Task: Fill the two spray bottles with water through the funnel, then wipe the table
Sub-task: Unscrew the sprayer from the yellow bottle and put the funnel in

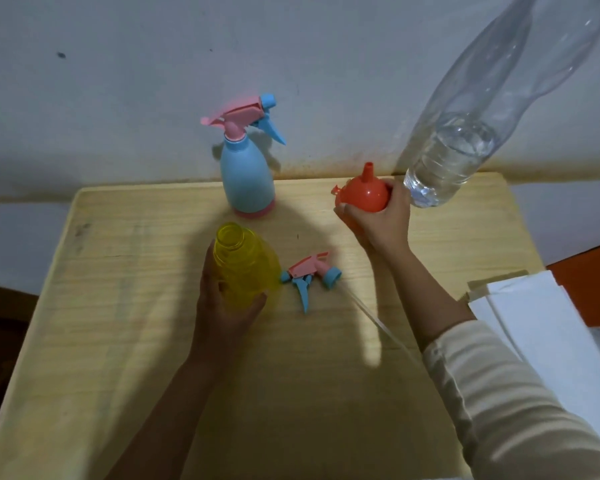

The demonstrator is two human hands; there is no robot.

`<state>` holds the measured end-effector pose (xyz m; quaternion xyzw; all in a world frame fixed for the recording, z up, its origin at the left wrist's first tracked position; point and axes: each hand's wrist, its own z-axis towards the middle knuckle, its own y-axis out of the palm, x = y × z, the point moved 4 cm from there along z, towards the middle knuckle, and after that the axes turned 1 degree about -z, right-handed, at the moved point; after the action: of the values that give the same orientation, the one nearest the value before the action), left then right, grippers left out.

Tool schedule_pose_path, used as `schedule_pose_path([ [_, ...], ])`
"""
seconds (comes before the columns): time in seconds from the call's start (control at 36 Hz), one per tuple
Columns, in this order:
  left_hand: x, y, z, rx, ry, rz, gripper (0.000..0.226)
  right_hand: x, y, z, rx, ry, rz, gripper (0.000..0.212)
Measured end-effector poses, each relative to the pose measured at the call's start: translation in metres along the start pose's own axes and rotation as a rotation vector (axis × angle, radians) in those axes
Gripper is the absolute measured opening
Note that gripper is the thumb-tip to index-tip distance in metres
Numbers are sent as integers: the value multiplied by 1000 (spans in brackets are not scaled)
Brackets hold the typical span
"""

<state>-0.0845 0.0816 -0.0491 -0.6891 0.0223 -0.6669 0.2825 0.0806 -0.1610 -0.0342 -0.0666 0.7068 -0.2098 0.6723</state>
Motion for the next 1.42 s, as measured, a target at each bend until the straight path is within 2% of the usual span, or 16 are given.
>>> schedule_pose_path([
  [0.19,1,-1,-3,-38,7,17,99,-13,-2,-22,97,206,442,61],
  [0.31,4,1,-5,-42,56,12,101,-25,-1,-30,75,233,551,57],
  [0.58,15,-5,-6,-49,73,-30,96,-85,-25,-70,-198,38,410,65],
  [0.67,44,-9,-9,-89,196,-104,73,-104,-32,-83,-260,-3,308,71],
  [0.75,68,-7,-11,-199,333,-164,49,-121,-35,-96,-277,-75,196,75],
  [0.81,63,-6,-8,-260,340,-198,35,-129,-34,-104,-275,-121,148,72],
  [0.89,43,-7,-9,-262,202,-257,54,-137,-29,-115,-288,-153,143,76],
  [1.03,33,-12,-15,-235,84,-223,86,-144,-19,-131,-306,-161,114,76],
  [1.17,33,-15,-18,-216,37,-197,84,-152,-9,-139,-354,-211,89,64],
  [1.28,24,-14,-18,-211,-8,-171,91,-162,0,-142,-424,-337,-119,82],
  [1.42,20,-14,-16,-212,-6,-138,97,-176,9,-147,-461,-499,-290,80],
])
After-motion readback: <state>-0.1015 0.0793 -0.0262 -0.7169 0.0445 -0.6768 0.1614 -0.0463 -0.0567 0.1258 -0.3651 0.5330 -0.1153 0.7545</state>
